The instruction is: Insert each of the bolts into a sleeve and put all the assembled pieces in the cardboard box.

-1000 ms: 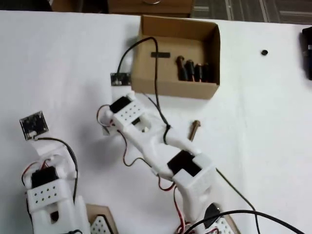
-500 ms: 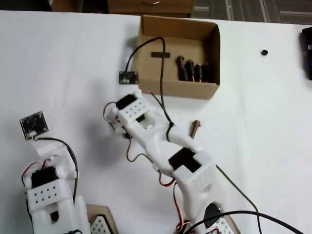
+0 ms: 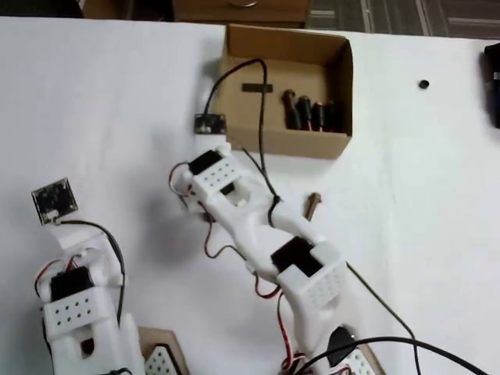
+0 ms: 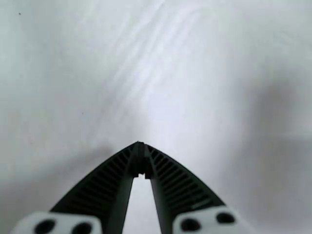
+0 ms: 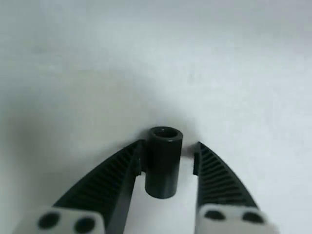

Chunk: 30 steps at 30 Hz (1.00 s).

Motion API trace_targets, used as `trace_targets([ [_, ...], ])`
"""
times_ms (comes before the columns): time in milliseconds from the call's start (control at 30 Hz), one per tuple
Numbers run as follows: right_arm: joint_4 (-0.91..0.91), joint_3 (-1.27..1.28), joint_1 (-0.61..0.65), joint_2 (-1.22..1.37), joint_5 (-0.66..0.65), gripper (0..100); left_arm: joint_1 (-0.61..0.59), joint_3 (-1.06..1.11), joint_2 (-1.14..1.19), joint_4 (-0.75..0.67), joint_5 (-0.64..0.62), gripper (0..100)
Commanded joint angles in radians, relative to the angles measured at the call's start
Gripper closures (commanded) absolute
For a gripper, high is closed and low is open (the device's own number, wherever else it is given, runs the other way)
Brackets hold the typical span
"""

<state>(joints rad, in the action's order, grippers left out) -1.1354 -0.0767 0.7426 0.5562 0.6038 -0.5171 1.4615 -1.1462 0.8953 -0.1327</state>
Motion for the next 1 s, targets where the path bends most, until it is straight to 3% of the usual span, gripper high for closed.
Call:
trace_targets([
  [0,0.024,-0.011,0.005,0.018,0.003,97.5,-0.006,-0.031,-0.009,-0.005,-0.005,98],
  [267,-0.036,-0.015,-0.008,-0.007,-0.002,97.9,0.031,-0.036,-0.009,-0.003,-0.009,98],
  [400,-0.108,-0.058,-0.093,-0.091,-0.015,97.9,0.178,-0.071,-0.009,0.003,-0.006,98],
  [600,-0.222,-0.126,-0.289,-0.321,-0.189,97.9,0.377,-0.306,-0.002,0.075,-0.054,98],
  [733,-0.248,-0.126,-0.400,-0.476,-0.293,97.9,0.603,-0.375,0.000,0.084,-0.060,97],
  [867,-0.249,-0.126,-0.470,-0.610,-0.402,97.9,0.832,-0.414,0.041,0.081,-0.064,86],
  [967,-0.252,-0.126,-0.550,-0.682,-0.423,97.9,0.878,-0.498,0.166,0.066,-0.084,80],
])
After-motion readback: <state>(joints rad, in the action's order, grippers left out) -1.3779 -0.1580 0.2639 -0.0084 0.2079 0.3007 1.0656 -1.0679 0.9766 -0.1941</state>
